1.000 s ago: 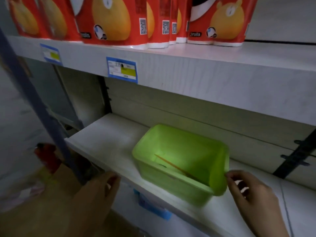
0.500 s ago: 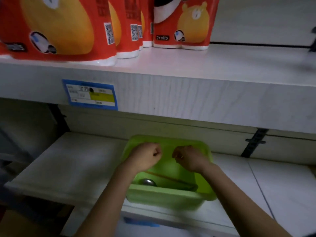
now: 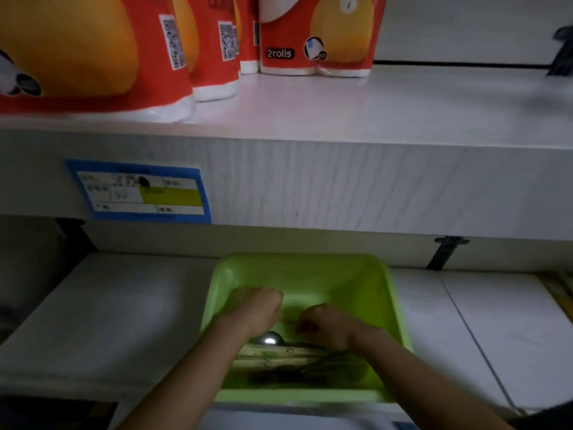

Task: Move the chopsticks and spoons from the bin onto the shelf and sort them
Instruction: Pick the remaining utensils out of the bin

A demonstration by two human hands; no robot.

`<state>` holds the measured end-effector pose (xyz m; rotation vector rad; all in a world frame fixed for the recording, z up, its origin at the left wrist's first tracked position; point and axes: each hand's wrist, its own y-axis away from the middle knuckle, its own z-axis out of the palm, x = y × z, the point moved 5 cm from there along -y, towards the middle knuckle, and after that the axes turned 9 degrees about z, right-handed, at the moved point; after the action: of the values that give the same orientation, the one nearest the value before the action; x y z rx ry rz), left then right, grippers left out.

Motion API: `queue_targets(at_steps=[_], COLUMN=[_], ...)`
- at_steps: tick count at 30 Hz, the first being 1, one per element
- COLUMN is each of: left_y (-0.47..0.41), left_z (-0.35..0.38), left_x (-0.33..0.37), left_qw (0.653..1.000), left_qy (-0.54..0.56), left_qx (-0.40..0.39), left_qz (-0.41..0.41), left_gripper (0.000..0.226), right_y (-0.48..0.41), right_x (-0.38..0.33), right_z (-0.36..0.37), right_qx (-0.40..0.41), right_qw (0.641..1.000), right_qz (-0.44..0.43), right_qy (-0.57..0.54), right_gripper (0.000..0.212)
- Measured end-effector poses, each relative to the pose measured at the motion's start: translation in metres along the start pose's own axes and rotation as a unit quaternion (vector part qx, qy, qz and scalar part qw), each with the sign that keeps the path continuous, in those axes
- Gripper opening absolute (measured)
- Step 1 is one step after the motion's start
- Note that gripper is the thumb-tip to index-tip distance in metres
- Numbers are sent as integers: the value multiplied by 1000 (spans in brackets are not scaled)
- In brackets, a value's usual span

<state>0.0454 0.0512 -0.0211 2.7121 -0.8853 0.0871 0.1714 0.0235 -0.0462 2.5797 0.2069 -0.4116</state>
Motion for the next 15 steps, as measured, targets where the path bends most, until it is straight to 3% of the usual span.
queue_targets(at_steps=[7, 10, 15], left_y=[18, 22, 26], left_z=[9, 6, 10], left_x=[2, 5, 9], left_qw=[996, 997, 992], left_qy=[-49, -48, -42], left_qx=[-73, -57, -114], left_qz=[-25, -26, -14], left_gripper=[30, 31, 33], right_y=[1, 1, 4], right_x=[-1, -1, -1], right_z=[14, 12, 15], right_qx=[3, 3, -76], right_qw=[999, 997, 994], right_qz=[34, 49, 62], right_qy=[41, 54, 39], right_gripper=[29, 29, 38])
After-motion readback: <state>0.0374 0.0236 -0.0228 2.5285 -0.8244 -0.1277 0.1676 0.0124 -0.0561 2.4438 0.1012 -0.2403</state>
